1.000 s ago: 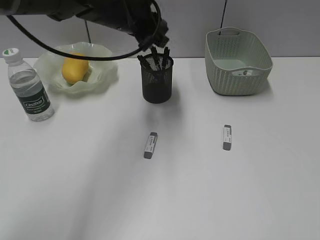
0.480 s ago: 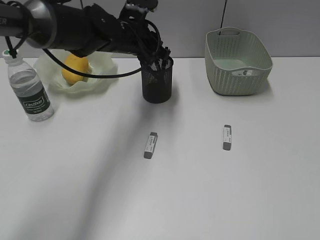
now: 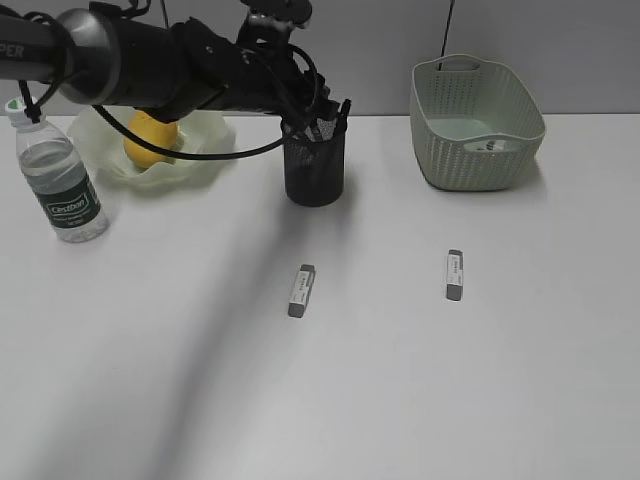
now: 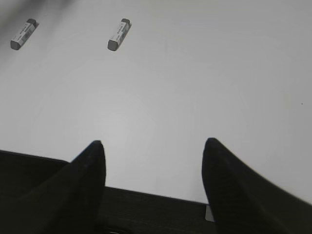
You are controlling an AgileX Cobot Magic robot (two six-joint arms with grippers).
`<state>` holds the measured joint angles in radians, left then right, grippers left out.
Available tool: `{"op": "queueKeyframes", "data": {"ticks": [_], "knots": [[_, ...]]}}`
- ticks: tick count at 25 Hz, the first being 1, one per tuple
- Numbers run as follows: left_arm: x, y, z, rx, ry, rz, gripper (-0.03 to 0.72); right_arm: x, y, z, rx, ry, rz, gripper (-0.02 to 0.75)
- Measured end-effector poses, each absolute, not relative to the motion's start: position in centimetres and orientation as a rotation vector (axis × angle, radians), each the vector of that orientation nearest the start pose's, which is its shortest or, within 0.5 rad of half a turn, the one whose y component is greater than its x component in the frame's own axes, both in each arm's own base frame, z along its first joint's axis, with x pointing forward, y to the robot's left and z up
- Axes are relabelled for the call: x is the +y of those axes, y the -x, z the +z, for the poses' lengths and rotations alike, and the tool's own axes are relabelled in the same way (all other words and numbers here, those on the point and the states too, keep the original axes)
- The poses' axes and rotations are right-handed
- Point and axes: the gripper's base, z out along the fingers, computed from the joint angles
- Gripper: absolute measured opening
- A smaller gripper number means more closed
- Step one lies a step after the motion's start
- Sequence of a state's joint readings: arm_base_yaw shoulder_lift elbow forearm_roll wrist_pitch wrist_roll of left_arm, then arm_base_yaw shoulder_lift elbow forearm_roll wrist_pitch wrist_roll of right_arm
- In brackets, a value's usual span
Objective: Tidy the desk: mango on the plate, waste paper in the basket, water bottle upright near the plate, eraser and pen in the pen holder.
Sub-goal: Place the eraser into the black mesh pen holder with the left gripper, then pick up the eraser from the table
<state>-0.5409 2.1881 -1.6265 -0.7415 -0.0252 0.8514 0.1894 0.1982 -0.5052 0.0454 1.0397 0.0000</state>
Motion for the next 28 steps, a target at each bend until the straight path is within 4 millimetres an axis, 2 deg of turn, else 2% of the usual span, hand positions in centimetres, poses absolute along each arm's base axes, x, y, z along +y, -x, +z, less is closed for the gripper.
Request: {"op": "queueKeyframes", "data": {"ticks": [3,8,11,14,18,24,28], "knots": [[-26.1,-43.6,20.5,1.92,-0.632,-0.263,0.401,0.8,-2.5,27.8,2.21,0.206,0.161,0.496],[-26.0,-42.5,24.0,1.895,-0.669,-0.322,0.402,0.8,-2.5,27.8,2.211,0.206,0.161,0.496],[-26.0,-40.7,26.6,1.915,-0.756,-0.414,0.402,0.8,-2.5,27.8,2.211,0.206,0.161,0.496],[-26.1,-38.7,28.2,1.967,-0.874,-0.516,0.402,0.8,-2.5,27.8,2.211,0.206,0.161,0.496],[-25.2,-36.4,28.6,2.157,-1.0,-0.557,0.402,0.8,-2.5,27.8,2.21,0.206,0.161,0.496],[-21.8,-34.2,28.1,2.57,-1.03,-0.304,0.402,0.8,-2.5,27.8,2.21,0.206,0.161,0.496],[-19.9,-32.7,29.4,2.686,-0.973,-0.218,0.402,0.8,-2.5,27.8,2.211,0.206,0.161,0.496]]}}
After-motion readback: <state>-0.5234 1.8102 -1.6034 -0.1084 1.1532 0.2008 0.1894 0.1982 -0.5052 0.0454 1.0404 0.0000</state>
